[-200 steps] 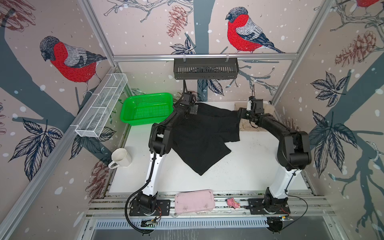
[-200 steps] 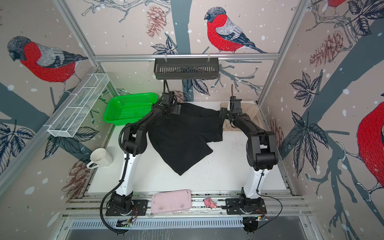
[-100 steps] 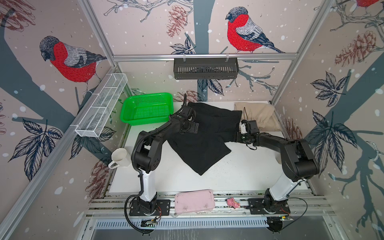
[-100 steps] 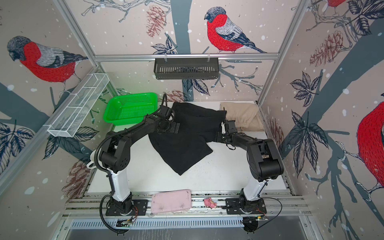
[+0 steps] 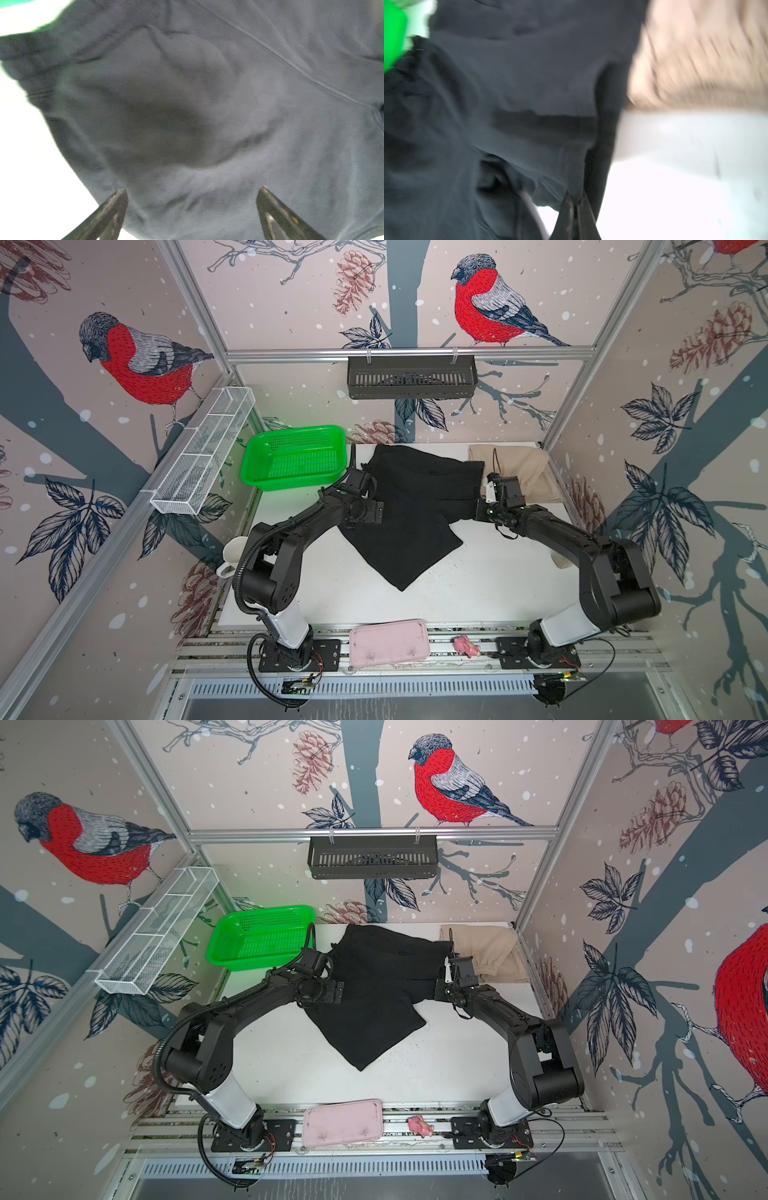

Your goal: Fold and stack the shorts

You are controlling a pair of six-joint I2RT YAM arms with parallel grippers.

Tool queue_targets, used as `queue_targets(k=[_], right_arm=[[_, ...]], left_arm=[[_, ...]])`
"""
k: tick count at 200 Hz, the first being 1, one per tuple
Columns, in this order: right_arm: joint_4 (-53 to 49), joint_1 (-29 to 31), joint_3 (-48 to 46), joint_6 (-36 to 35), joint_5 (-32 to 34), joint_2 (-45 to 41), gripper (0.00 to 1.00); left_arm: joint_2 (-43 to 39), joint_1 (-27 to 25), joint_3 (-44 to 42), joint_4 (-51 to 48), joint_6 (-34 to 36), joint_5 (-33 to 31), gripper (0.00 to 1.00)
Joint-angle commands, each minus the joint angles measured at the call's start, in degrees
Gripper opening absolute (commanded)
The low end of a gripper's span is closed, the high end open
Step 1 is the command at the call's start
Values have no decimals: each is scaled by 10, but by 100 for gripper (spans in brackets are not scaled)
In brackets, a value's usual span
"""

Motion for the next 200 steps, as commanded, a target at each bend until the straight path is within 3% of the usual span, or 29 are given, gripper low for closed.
queue_targets(k=[1,17,56,89,109,123,161,200], right_arm=[[-46,-22,-37,37,15,-12,27],[-49,-34,-42,41,9,-35,51],[-100,42,-19,32,36,-122,69],[-47,241,-42,73,-12,-93,70],[-50,386,-23,66,61,-44,73],[-52,455,-6,53,86,-8,75],[-55,556,51,-1,124,76,78],[-115,592,117,-51,154,165,76]], left_arm=[[-17,15,-4,-15,-8,-17,97],[-26,18,1,-20,-2,-24,97],[-51,35,6,-20,-16,-46,97],[-60,62,12,-16,-29,-59,97],[-82,81,14,-22,-36,-55,97],[-104,98,4,-19,-39,-49,97],[-152,146,-27,-36,-46,-29,97],[-200,160,-61,-43,-45,-21,97]])
